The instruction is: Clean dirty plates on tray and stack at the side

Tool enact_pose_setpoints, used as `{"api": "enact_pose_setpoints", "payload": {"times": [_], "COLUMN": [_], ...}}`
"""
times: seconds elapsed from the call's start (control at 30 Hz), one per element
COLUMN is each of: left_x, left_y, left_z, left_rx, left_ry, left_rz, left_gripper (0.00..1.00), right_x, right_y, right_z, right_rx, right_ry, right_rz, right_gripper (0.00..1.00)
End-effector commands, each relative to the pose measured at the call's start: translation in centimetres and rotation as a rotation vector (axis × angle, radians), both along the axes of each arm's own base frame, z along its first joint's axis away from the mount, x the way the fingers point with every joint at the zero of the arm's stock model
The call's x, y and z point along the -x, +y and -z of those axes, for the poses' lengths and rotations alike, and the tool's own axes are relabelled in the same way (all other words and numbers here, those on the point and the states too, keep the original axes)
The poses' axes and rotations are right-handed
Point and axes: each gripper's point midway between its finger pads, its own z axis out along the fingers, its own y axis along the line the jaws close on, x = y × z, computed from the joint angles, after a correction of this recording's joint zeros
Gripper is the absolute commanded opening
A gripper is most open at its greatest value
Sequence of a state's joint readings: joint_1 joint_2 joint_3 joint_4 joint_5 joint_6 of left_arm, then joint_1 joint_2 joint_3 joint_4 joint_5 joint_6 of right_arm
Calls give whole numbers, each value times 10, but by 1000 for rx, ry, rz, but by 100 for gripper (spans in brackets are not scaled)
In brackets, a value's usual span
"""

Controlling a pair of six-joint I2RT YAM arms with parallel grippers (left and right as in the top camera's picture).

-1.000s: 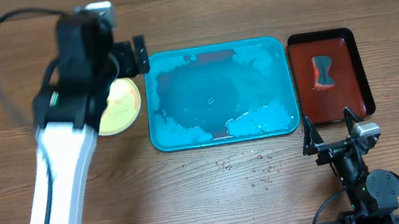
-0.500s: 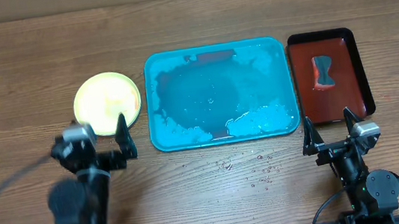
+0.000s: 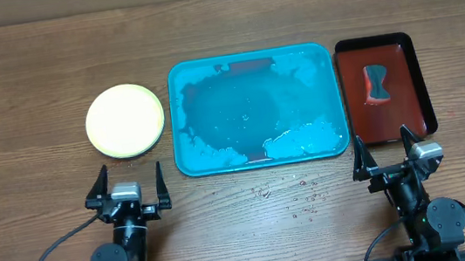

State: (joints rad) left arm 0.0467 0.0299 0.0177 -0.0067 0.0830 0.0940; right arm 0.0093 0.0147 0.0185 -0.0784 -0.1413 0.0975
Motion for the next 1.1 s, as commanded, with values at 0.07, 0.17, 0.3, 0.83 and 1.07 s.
{"api": "enact_pose_setpoints", "payload": {"times": [0.07,0.17,0.3,0.83,1.07], "left_x": [1,1,1,1,1], "left_y": [1,3,3,3,3], "left_z": [15,17,17,17,17], "left_rx": [-87,-73,-72,-72,-72], "left_ry": [44,52,51,51,51], "left_rz": [1,-13,-14,-14,-14], "left_gripper": [100,100,100,100,100], "right_x": [0,0,0,0,0], "right_y": [0,0,0,0,0], "right_z": [1,1,1,1,1], "right_rx": [-4,-4,-4,-4,-4], "right_ry": [-5,-6,-6,-5,-5], "right_rz": [3,3,3,3,3], "right_gripper": [100,100,100,100,100]}}
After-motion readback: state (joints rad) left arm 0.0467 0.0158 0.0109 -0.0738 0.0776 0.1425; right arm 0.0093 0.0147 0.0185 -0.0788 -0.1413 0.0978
